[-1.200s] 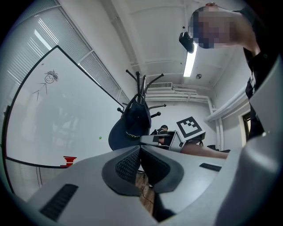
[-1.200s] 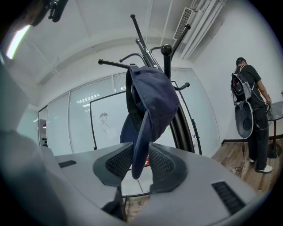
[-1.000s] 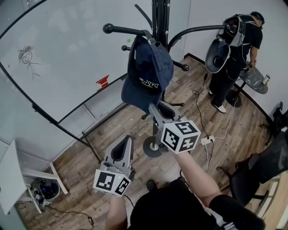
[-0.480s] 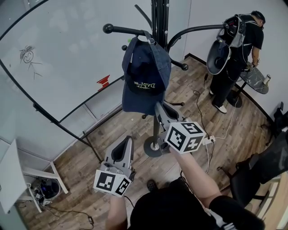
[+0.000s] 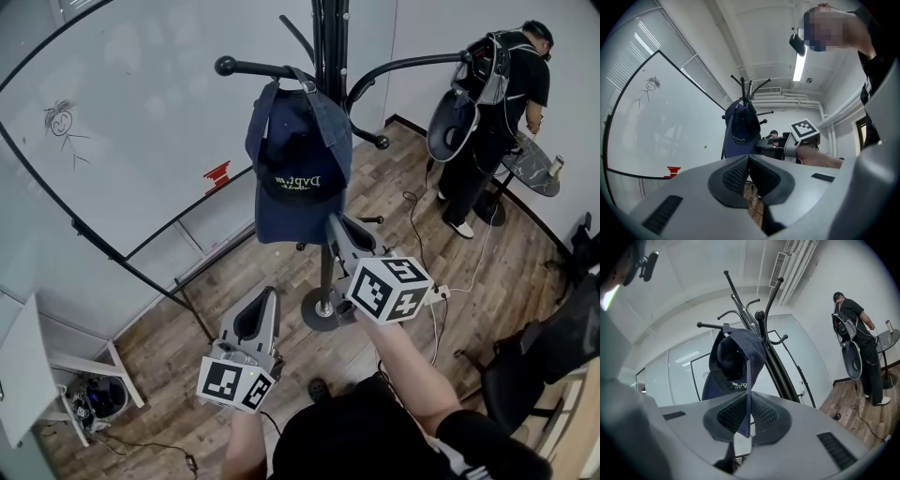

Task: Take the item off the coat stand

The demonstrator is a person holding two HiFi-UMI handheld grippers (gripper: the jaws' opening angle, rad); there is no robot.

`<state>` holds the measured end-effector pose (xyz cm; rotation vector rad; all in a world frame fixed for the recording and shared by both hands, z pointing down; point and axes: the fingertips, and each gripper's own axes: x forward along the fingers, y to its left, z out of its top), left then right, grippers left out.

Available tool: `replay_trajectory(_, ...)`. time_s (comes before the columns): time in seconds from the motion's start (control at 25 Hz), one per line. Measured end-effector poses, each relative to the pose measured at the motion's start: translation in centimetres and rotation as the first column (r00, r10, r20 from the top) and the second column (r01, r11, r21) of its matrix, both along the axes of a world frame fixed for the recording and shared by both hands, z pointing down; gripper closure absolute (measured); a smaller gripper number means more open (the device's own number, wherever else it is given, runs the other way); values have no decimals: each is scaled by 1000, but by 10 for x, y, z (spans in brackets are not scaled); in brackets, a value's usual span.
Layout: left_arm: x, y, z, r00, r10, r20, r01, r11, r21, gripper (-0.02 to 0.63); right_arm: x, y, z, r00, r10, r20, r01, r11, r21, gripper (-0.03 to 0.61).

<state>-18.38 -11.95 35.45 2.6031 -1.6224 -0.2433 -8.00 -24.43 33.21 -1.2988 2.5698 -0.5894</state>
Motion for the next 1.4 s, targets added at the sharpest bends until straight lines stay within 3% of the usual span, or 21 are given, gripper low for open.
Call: replay_trajectory(1.4,-10,12,-3,999,-38,9,38,999,9,598,-38,43,-47,981,-171,97,165,984,64,535)
